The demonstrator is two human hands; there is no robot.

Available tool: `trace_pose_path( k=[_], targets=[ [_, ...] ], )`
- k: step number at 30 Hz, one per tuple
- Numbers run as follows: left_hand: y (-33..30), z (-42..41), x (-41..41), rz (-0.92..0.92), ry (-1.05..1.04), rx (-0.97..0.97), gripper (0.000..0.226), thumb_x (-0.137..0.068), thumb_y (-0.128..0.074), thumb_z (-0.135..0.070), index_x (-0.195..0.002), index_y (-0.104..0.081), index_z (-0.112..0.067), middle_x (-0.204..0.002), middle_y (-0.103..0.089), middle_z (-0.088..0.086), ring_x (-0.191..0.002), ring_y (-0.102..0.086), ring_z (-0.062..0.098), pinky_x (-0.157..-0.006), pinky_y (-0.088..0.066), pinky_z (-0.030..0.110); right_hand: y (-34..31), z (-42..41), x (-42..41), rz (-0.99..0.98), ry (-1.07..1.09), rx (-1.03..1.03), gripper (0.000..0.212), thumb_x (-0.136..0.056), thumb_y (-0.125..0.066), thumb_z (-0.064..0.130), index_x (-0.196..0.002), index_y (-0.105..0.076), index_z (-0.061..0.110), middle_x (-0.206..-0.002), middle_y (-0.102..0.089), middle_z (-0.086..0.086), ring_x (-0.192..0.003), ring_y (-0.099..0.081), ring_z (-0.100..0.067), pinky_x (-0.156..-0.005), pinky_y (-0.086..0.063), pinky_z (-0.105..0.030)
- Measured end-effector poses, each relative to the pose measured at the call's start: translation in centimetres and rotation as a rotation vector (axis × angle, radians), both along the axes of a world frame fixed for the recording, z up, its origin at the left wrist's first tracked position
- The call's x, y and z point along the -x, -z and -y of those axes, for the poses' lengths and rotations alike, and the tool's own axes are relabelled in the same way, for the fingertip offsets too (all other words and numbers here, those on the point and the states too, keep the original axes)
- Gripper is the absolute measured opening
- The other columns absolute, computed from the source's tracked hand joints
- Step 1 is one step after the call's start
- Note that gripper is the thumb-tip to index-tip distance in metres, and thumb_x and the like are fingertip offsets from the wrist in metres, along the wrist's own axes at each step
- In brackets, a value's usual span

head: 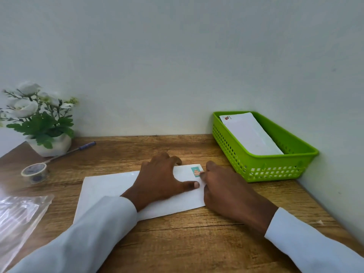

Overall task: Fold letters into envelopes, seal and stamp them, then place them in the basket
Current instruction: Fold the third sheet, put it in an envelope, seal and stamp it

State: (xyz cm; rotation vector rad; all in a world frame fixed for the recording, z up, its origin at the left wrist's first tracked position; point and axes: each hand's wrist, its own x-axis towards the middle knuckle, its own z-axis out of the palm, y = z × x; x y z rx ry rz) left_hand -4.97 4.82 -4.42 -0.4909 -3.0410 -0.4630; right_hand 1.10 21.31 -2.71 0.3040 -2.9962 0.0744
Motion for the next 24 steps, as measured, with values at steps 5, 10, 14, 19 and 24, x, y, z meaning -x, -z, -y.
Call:
trace_pose_path(
  k=[5, 10, 14, 19, 24],
  targets=[
    [-2.0, 1.9, 1.4, 0.067, 0.025, -0.311, 0.021, -0.078, -0.077, -0.044, -0.084, -0.071, -0.026, -0.086, -0.067, -0.014, -0.076, -0.061, 0.004, -0.062, -0.043, 0.021, 0.5, -0.3, 0.4, -0.079, 0.016, 0.161, 0.047, -0.097, -0.044, 0.046, -0.139, -0.050, 0.024, -0.126, -0.048, 0.002, -0.106, -0.059, -0.022, -0.078, -0.043, -0.031],
    [-6.0, 2.9, 0.3, 0.045, -0.033, -0.706, 0.020, -0.086, -0.074, -0.027, -0.071, -0.072, -0.014, -0.059, -0.069, -0.006, -0.049, -0.060, 0.003, -0.046, -0.044, 0.018, -1.5, -0.4, 0.7, -0.035, 0.205, 1.008, 0.067, -0.085, -0.075, 0.034, -0.143, -0.047, 0.016, -0.119, -0.064, 0.006, -0.100, -0.065, -0.009, -0.078, -0.049, -0.020],
    [-9.3, 2.8, -0.5, 0.059, -0.026, -1.015, 0.022, -0.092, -0.067, -0.027, -0.085, -0.076, -0.008, -0.076, -0.075, 0.006, -0.062, -0.064, 0.015, -0.058, -0.050, 0.023, -3.9, -0.5, 0.0, 0.243, 0.035, 1.718, 0.033, -0.086, -0.073, 0.012, -0.118, -0.066, 0.006, -0.108, -0.076, -0.009, -0.101, -0.073, -0.028, -0.085, -0.061, -0.039],
    [-13.1, 0.7, -0.2, 0.055, 0.038, -1.326, 0.020, -0.094, -0.063, -0.026, -0.095, -0.077, -0.012, -0.092, -0.077, 0.006, -0.079, -0.071, 0.022, -0.072, -0.058, 0.033, -6.4, -0.7, -0.5, 0.192, -0.107, 1.755, 0.026, -0.086, -0.070, 0.009, -0.110, -0.071, -0.001, -0.106, -0.076, -0.015, -0.098, -0.073, -0.030, -0.082, -0.061, -0.038],
    [-18.0, -2.1, 1.7, 0.018, 0.231, -1.524, 0.021, -0.090, -0.067, -0.016, -0.106, -0.073, -0.004, -0.100, -0.076, 0.007, -0.085, -0.072, 0.017, -0.072, -0.058, 0.028, -11.6, -4.5, 2.2, -0.227, -0.075, 1.712, 0.015, -0.082, -0.073, 0.008, -0.093, -0.074, -0.002, -0.091, -0.077, -0.016, -0.080, -0.073, -0.026, -0.070, -0.063, -0.033]
  ],
)
